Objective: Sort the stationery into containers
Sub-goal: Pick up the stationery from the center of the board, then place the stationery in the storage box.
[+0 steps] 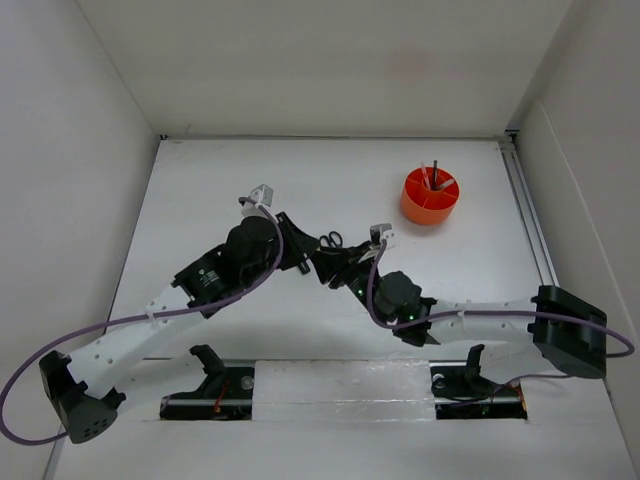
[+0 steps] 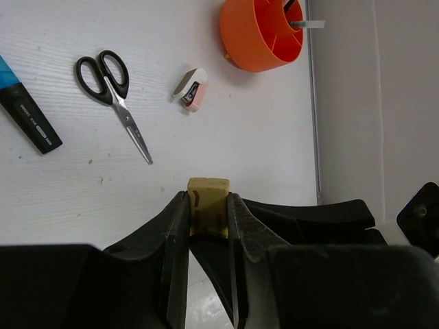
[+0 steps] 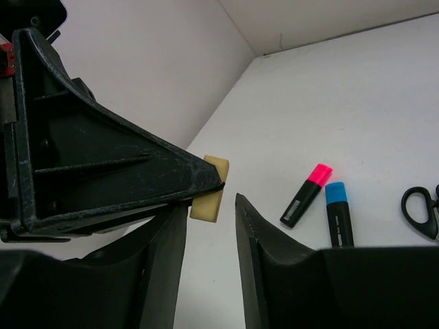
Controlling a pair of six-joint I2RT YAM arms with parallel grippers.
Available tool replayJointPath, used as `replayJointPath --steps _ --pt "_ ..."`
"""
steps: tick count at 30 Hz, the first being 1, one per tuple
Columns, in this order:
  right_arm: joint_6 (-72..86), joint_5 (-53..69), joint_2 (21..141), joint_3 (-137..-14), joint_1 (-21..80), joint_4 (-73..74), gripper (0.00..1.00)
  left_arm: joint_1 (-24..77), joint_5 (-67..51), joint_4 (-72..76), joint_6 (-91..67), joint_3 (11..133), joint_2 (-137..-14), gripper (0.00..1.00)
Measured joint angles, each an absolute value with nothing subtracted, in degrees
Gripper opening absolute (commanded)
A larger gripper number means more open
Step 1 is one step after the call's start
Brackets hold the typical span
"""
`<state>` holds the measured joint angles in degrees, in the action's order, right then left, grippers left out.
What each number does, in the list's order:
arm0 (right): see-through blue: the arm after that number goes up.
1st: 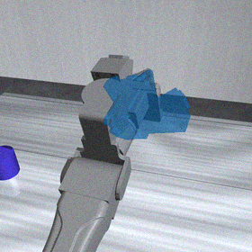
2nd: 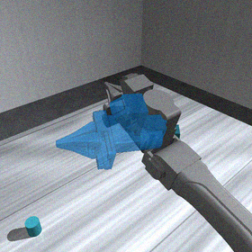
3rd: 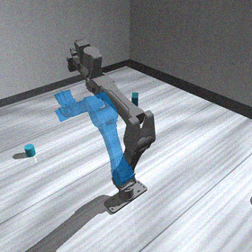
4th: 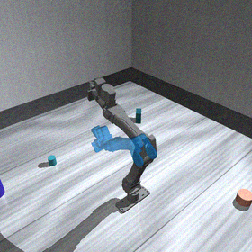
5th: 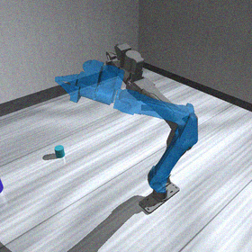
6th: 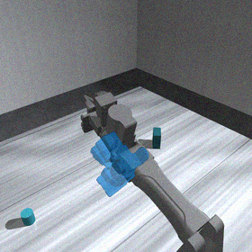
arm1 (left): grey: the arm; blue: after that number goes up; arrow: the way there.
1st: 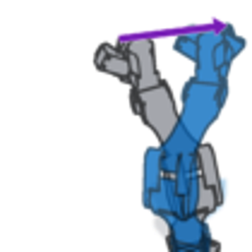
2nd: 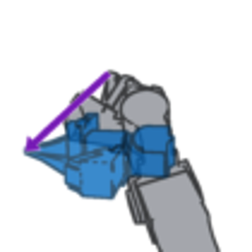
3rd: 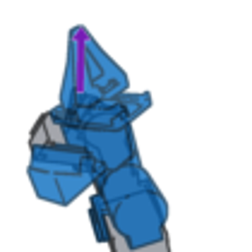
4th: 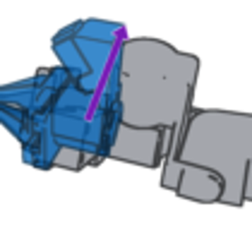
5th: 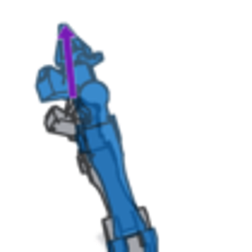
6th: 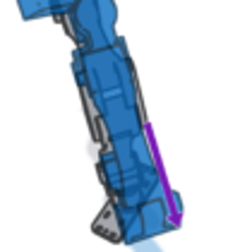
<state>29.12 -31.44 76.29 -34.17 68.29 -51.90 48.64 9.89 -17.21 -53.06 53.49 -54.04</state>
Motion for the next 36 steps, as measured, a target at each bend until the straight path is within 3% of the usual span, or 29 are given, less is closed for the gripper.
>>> replayJointPath --steps 5,8,12,13,14,16,19,21,25,31,36 --pt "30.0 -34.2 76.8 -34.2 69.2 -53.0 0.25 48.6 9.4 -15.4 -53.2 52.4 -53.8 0.00" --pt "30.3 -36.1 77.2 -34.2 69.8 -53.3 0.01 48.6 9.5 -14.7 -53.3 51.6 -53.4 0.00" --pt "30.4 -37.9 77.3 -34.2 70.5 -53.6 0.00 48.6 9.4 -14.3 -53.4 51.3 -53.0 0.01" --pt "30.4 -38.2 77.3 -34.2 70.7 -53.7 0.00 48.6 9.4 -14.3 -53.4 51.3 -52.9 0.05" --pt "30.3 -38.4 77.3 -34.2 70.8 -54.0 0.00 48.6 9.3 -14.3 -53.5 51.3 -52.8 0.16" --pt "30.0 -38.7 77.3 -34.2 71.0 -54.3 0.00 48.6 9.2 -14.3 -53.5 51.3 -52.7 0.23" --pt "29.3 -38.7 77.3 -34.1 71.0 -54.7 0.00 48.6 9.1 -14.5 -53.6 51.3 -52.5 0.41" --pt "28.0 -38.6 77.3 -33.8 70.9 -54.9 0.00 48.9 8.5 -15.1 -53.6 51.3 -52.1 0.57" --pt "24.6 -37.1 77.3 -33.1 70.7 -55.2 0.00 49.1 8.3 -15.8 -53.8 51.4 -50.5 1.00" --pt "19.1 -33.0 76.5 -32.8 69.4 -52.4 0.00 49.1 11.3 -19.4 -54.2 54.3 -49.6 1.00" --pt "13.0 -19.7 72.6 -36.4 56.8 -40.4 0.00 48.3 16.3 -25.4 -52.9 61.4 -49.7 1.00"
